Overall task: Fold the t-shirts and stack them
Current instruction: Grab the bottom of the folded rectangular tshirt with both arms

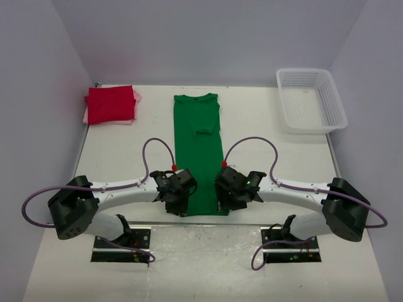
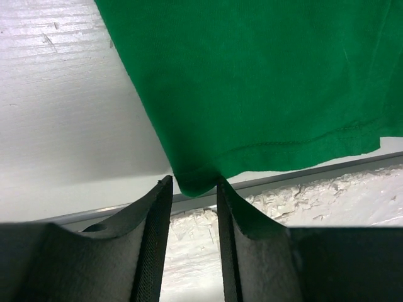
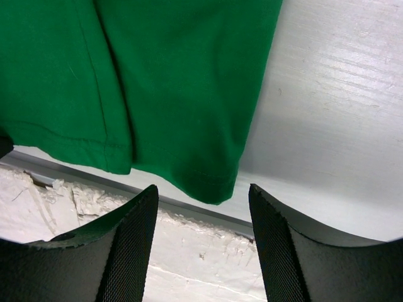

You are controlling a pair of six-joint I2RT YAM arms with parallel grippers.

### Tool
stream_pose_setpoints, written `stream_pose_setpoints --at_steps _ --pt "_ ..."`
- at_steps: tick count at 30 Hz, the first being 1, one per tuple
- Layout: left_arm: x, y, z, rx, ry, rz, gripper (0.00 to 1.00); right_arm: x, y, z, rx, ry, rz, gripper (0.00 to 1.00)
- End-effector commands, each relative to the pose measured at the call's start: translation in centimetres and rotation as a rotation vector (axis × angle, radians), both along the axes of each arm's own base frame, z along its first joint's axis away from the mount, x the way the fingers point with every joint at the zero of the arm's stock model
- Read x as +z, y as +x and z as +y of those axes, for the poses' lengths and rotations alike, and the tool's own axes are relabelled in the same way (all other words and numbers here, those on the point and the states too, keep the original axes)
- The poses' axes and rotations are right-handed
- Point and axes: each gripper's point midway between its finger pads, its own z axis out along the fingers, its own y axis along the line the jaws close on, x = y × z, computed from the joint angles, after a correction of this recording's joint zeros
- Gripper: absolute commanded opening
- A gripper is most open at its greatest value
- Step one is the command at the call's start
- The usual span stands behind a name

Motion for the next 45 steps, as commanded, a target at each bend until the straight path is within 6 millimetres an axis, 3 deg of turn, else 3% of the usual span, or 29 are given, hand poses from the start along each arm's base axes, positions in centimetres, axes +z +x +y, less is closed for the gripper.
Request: stream_pose_setpoints --at_steps 1,13,15,19,44,45 --pt "0.9 1.1 -1.4 -0.016 -0.038 -0.049 0.35 0.2 0.0 0.4 -0.007 0.017 -0.009 0.60" --pt "0.6 1.6 -1.4 -0.013 -0.027 -0.063 0.19 -0.1 -0.2 0.2 -0.009 0.014 -0.003 0.60" --pt "0.6 1.6 -1.3 -0.011 -0.022 -0.066 0.10 0.0 -0.2 0.2 -0.009 0.015 -0.003 0.60" --pt "0.7 1.6 -1.2 -0.008 -0.017 -0.070 0.03 0.4 -0.1 0.4 -0.005 0.025 -0.011 0.59" --pt "1.1 1.1 -0.6 -0.005 -0.037 -0.073 0.00 -1.4 0.4 0.3 -0.051 -0.039 0.003 0.42" --pt "1.1 1.1 -0.6 -0.006 -0.040 -0.072 0.00 -1.4 0.5 0.2 -0.053 -0.043 0.003 0.38"
